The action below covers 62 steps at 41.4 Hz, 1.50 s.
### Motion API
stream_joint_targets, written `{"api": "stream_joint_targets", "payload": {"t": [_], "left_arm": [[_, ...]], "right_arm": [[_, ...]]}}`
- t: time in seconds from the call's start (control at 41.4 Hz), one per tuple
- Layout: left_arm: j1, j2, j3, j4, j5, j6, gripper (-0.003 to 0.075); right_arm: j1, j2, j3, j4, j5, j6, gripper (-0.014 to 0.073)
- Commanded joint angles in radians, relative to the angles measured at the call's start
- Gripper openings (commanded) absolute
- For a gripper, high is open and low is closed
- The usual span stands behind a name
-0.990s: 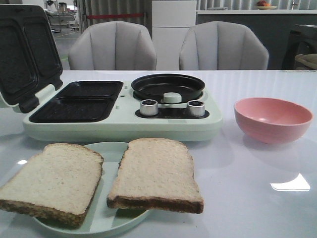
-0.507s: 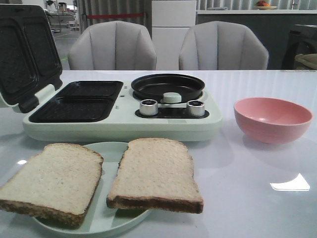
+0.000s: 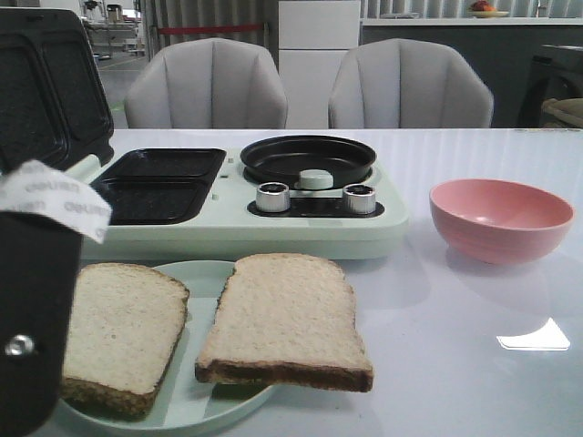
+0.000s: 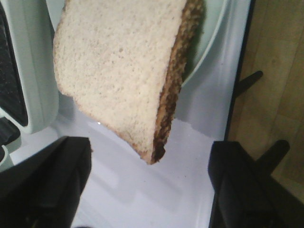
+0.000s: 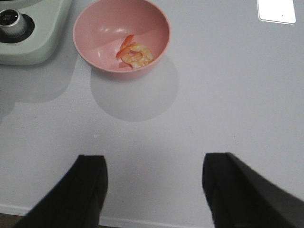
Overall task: Make breakfast with bread and shrimp
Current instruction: 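Grasp the bread slice nearest the left gripper and lift it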
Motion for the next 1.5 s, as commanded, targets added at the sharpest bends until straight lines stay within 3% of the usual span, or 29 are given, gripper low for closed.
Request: {"api": "stream_joint_targets", "payload": {"t": [0.0, 0.411, 0.652, 1.256, 1.353, 1.474], "left_arm": [[-0.006, 0.024, -0.021, 0.118, 0.024, -0.076, 0.0564], [0.036, 0.119, -0.021, 0.201, 0.035, -0.2, 0.0542], [0.115, 0.13, -0.021, 0.225, -0.019, -0.199, 0.053], [0.162, 0.189, -0.02, 0.297, -0.073, -0.199, 0.0529], [0.162, 0.192, -0.02, 0.297, -0.073, -0.199, 0.0494], [0.162, 0.192, -0.02, 0.291, -0.071, -0.201, 0.0386]], "right_arm": [[0.003, -0.001, -0.032, -0.012, -0.062, -0.01, 0.0549], [0.003, -0.001, -0.032, -0.012, -0.062, -0.01, 0.0549], [0.003, -0.001, -0.032, -0.012, -0.062, -0.01, 0.0549], [0.003, -0.001, -0.032, -0.012, -0.062, -0.01, 0.0549], [0.003, -0.001, -0.032, -0.012, -0.062, -0.01, 0.0549], [0.003, -0.001, -0.032, -0.012, -0.062, -0.01, 0.0549]]}}
